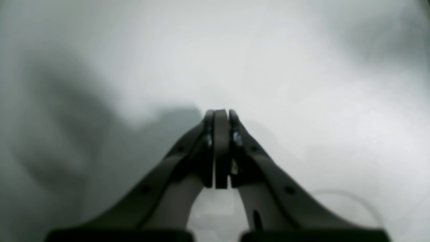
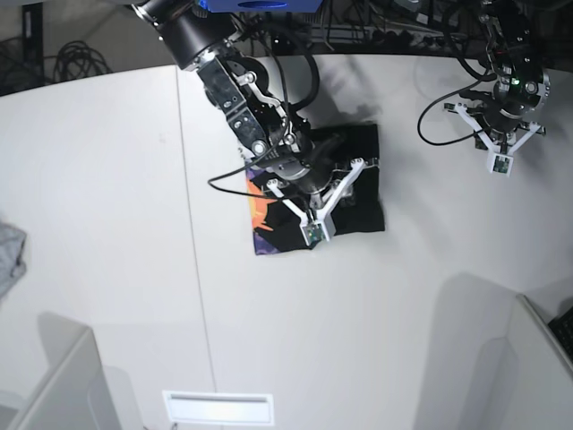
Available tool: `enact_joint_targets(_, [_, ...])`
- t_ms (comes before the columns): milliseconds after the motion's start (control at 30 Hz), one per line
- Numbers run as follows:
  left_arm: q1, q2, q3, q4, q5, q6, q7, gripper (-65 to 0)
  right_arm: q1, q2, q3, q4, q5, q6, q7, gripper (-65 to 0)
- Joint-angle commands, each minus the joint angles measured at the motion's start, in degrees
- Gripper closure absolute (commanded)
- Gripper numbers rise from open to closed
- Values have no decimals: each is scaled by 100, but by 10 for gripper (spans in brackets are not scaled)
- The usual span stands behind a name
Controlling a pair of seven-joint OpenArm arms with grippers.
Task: Fold the T-shirt properly
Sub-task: 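Press the folded bundle flat with the right gripper, then grasp the bundle edge with the left gripper and tuck it under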
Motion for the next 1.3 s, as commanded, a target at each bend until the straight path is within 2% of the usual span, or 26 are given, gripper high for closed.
enact_joint_targets(0, [0,-76,-57,120,-31,-9,-86,0,103,-86,-2,60,14,19,119,-210])
enact_joint_targets(100, [0,-76,-338,137,-57,-9,-86,0,95,-95,-46,51,14,19,119,-309])
enact_joint_targets(167, [0,-76,-532,137,-75,-9,-86,0,103,-95,-293,51,14,11,119,-338])
enact_joint_targets(433, [149,-261,-1103,155,-92,-18,-86,0,455,-95,-1110,-406,14,2,128,-338])
enact_joint_targets(700, [140,-270,-1305,129,-92,-18,-86,0,939,-130,-2376,-669,14,11,462,-342])
enact_joint_targets(833, [105,-270,-1305,85,-92,-18,-86,0,1220,-113,-3097,-414,14,37,445,-344])
enact_joint_targets(900, [96,-270,-1305,85,-92,-18,-86,0,1255,-51,-3246,-72,-13,11,418,-341])
enact_joint_targets(933, [96,-270,-1305,85,-92,-18,-86,0,1229,98,-3167,166,-21,2,304,-339])
enact_joint_targets(1000, [96,-270,-1305,93,-92,-18,-86,0,1158,327,-2868,702,-21,-112,84,-306])
enact_joint_targets(1033, [114,-270,-1314,93,-92,-18,-86,0,1062,468,-2666,1001,-21,-288,-30,-251])
enact_joint_targets(1133, [149,-270,-1314,93,-92,-18,-86,0,798,898,-1901,1722,-21,-737,-162,-6])
enact_joint_targets(1200, [158,-270,-1314,93,-92,-18,-86,0,649,1162,-1383,1933,-21,-886,-127,0])
enact_joint_targets(1267, [158,-252,-1314,93,-92,-18,-86,0,552,1241,-934,1915,-21,-895,-127,0])
